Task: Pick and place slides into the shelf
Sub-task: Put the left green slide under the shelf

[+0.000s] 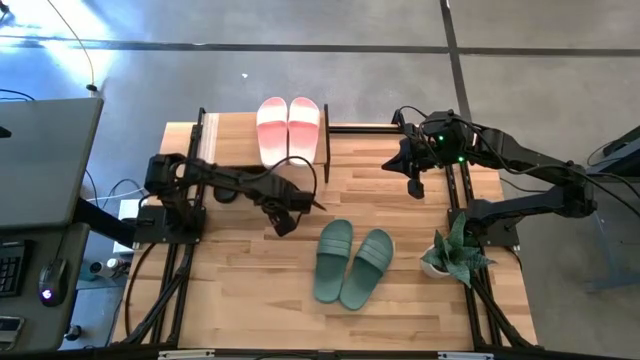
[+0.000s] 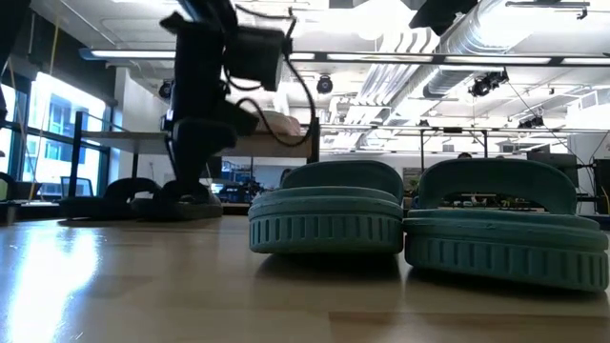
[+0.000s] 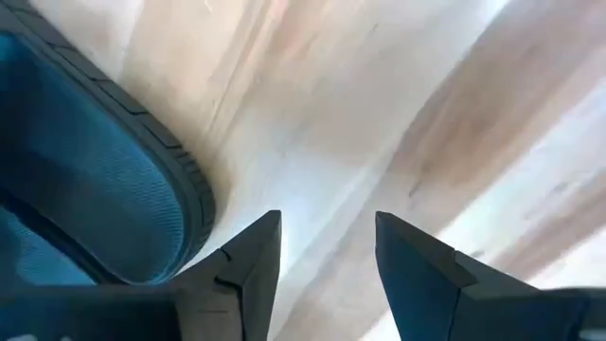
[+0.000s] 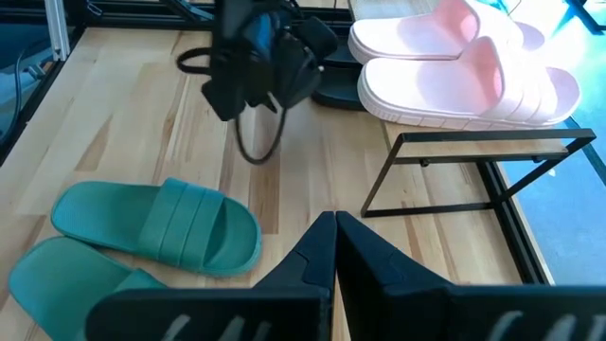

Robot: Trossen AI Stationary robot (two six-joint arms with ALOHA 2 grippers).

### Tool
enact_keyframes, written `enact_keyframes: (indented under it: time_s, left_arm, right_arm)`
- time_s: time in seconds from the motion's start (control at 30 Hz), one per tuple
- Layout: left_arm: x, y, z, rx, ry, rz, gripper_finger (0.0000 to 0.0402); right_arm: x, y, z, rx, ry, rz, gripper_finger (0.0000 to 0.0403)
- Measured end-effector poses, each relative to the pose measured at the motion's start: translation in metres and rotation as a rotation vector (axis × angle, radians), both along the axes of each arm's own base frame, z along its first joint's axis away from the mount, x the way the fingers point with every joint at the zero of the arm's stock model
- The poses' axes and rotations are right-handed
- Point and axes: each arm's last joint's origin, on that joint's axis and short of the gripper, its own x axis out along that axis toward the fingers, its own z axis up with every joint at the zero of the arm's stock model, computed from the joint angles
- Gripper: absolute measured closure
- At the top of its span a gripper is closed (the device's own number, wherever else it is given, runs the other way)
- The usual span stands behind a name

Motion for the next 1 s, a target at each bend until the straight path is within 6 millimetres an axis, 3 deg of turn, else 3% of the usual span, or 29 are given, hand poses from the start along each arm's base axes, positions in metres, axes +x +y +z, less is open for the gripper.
enact_keyframes:
  time_s: [0.23, 0.47, 0.77, 0.9, 1.0]
  left_arm:
    - [0.017, -0.029, 0.034, 0.022, -0.05, -0.03, 0.0243]
    - [0.038, -0.073, 0.101, 0.108, -0.219, -0.12, 0.0247]
    - [0.029, -0.123, 0.19, 0.223, -0.45, -0.154, 0.0247]
    - [0.026, -0.147, 0.212, 0.192, -0.571, -0.244, 0.0248]
    - [0.026, -0.169, 0.217, 0.167, -0.647, -0.34, 0.0247]
  right_arm:
    - [-0.001, 0.0, -0.001, 0.008, 0.017, -0.002, 0.0403]
    - [-0.002, 0.001, -0.004, 0.017, 0.043, -0.001, 0.0403]
    - [-0.005, 0.002, -0.004, 0.023, 0.058, -0.001, 0.0403]
    - [-0.015, 0.006, 0.0, 0.037, 0.046, 0.009, 0.0403]
    - [-0.025, 0.009, 0.002, 0.043, 0.048, 0.006, 0.0403]
